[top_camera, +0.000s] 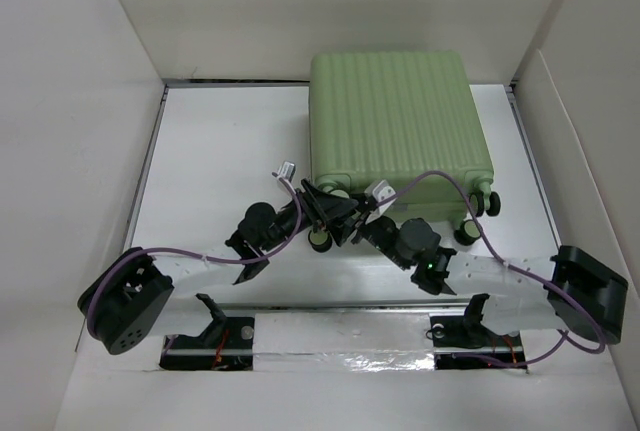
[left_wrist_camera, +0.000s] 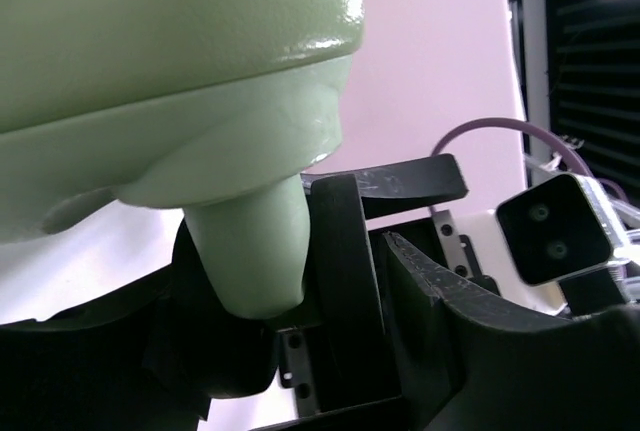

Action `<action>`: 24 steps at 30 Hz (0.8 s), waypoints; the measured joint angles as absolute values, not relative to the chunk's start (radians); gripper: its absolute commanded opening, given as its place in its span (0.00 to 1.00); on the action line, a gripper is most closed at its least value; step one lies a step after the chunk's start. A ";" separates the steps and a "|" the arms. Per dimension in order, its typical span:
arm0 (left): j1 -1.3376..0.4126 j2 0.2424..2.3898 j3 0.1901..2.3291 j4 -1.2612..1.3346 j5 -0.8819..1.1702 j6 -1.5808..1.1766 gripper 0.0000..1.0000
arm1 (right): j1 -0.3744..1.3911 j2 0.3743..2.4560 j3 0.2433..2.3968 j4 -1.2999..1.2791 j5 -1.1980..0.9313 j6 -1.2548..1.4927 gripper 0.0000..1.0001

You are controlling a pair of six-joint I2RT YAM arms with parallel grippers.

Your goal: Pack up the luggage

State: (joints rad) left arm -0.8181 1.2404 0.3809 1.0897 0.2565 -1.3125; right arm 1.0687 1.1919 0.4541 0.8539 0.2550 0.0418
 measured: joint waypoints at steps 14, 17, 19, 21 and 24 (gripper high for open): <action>-0.793 1.230 0.333 1.166 0.263 -1.364 0.66 | 1.082 1.331 0.457 1.063 0.323 0.038 0.17; -0.772 1.152 0.334 1.080 0.299 -1.295 0.76 | 1.082 1.330 0.459 1.061 0.330 0.055 0.15; -0.756 1.074 0.342 0.972 0.313 -1.227 0.81 | 1.082 1.330 0.463 1.055 0.334 0.067 0.14; -0.737 0.993 0.364 0.830 0.313 -1.154 0.82 | 1.082 1.330 0.467 1.047 0.337 0.079 0.14; -0.696 0.860 0.398 0.620 0.260 -1.034 0.79 | 1.082 1.330 0.478 1.028 0.340 0.088 0.13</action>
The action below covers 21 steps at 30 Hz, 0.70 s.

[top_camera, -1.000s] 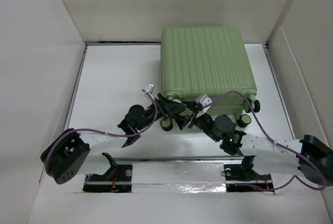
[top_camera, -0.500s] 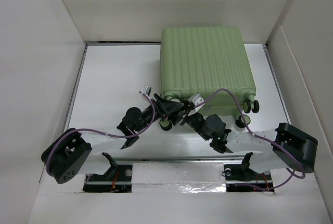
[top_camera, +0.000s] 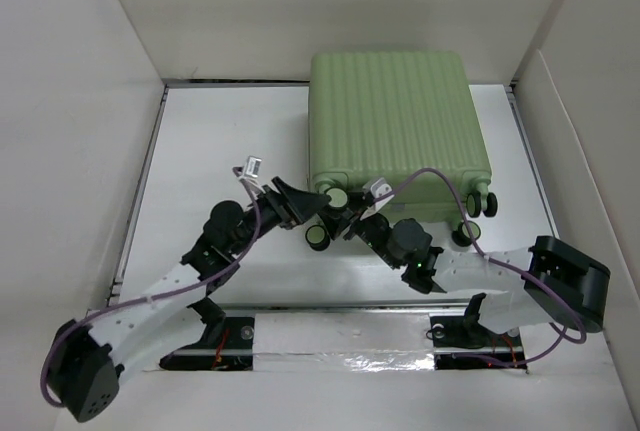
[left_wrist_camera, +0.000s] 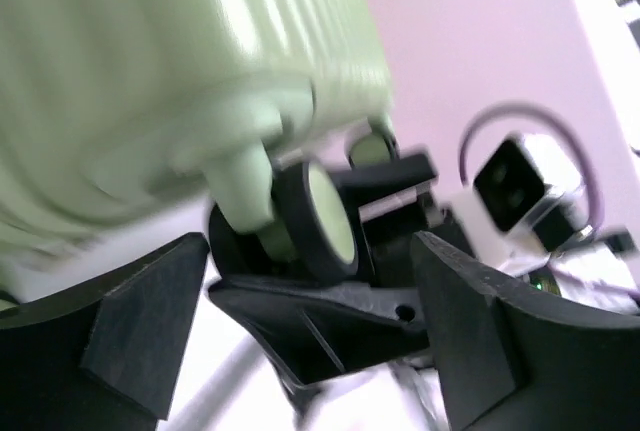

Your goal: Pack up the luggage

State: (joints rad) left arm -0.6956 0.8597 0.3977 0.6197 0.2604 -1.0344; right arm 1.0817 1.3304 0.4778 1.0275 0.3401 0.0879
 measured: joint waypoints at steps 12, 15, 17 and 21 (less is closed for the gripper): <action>-0.648 0.513 0.274 0.403 -0.041 -0.817 0.00 | 1.081 1.332 0.508 0.966 0.337 0.110 0.13; -0.690 0.623 0.233 0.422 -0.065 -0.773 0.00 | 1.082 1.333 0.516 0.951 0.337 0.113 0.12; -0.743 0.711 0.229 0.440 -0.080 -0.737 0.23 | 1.081 1.333 0.522 0.939 0.336 0.113 0.12; -0.860 0.830 0.229 0.517 -0.161 -0.681 0.40 | 1.079 1.332 0.530 0.920 0.332 0.116 0.12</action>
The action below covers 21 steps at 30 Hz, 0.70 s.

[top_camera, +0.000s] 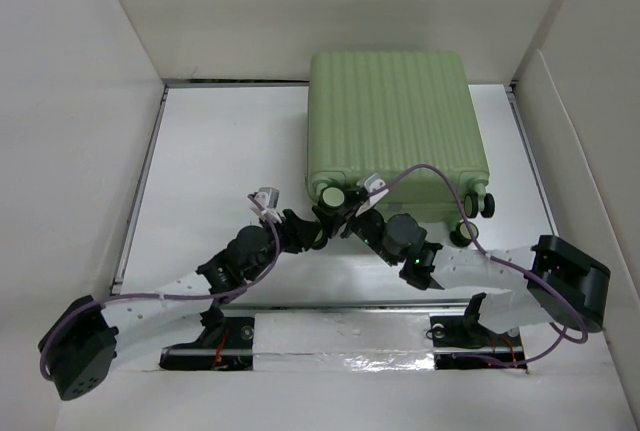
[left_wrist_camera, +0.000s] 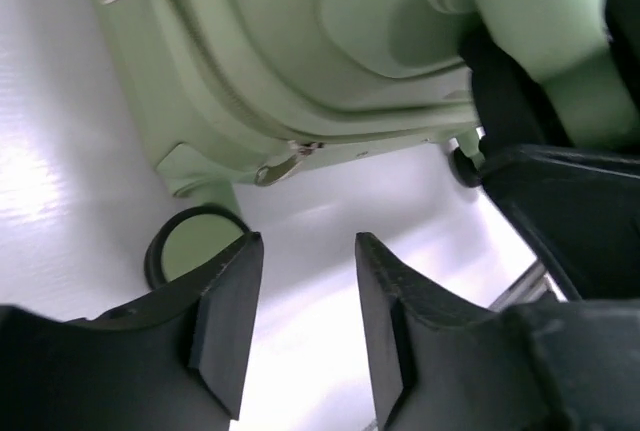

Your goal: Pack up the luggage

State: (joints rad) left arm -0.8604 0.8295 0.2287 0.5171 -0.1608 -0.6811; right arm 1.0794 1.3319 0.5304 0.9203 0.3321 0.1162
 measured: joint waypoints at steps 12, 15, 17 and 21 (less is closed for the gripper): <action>-0.932 1.141 0.271 0.761 -0.367 -0.584 0.33 | 1.074 1.322 0.543 0.880 0.306 0.121 0.11; -0.933 1.176 0.290 0.804 -0.379 -0.567 0.31 | 1.074 1.322 0.543 0.880 0.299 0.124 0.11; -0.933 1.183 0.291 0.824 -0.379 -0.557 0.31 | 1.074 1.322 0.543 0.881 0.295 0.125 0.11; -0.935 1.201 0.292 0.849 -0.384 -0.538 0.30 | 1.074 1.322 0.543 0.881 0.287 0.129 0.11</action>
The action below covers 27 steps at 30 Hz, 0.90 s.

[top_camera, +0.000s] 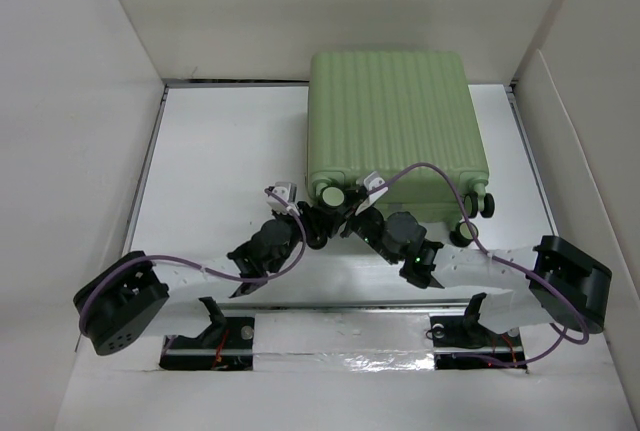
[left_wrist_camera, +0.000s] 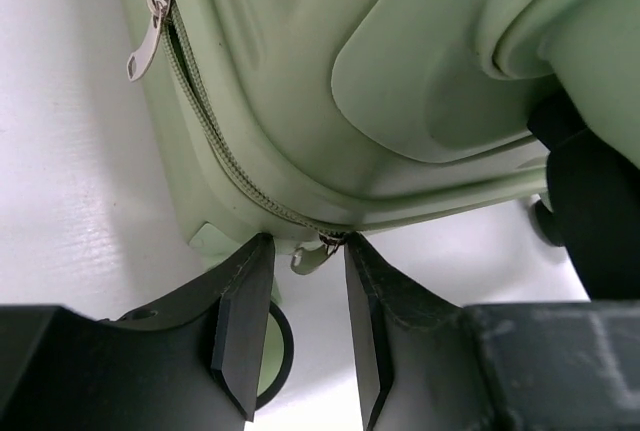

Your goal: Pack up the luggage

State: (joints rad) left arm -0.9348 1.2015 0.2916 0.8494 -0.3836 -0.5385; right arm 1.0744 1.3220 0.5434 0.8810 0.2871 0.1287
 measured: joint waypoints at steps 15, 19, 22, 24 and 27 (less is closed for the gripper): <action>-0.953 1.217 0.321 0.796 -0.411 -0.520 0.00 | 1.068 1.308 0.538 0.874 0.280 0.132 0.01; -0.927 1.135 0.309 0.727 -0.398 -0.524 0.00 | 1.066 1.286 0.521 0.873 0.280 0.132 0.00; -0.892 1.085 0.294 0.684 -0.381 -0.532 0.00 | 1.067 1.259 0.507 0.857 0.273 0.132 0.00; -0.864 1.059 0.285 0.667 -0.368 -0.539 0.00 | 1.067 1.237 0.505 0.828 0.261 0.131 0.00; -0.817 1.040 0.282 0.650 -0.330 -0.544 0.00 | 1.067 1.216 0.503 0.796 0.247 0.126 0.00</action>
State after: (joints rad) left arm -0.8169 1.0405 0.2821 0.6502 -0.3302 -0.5442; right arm 1.0668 1.2156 0.5034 0.7956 0.2474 0.1261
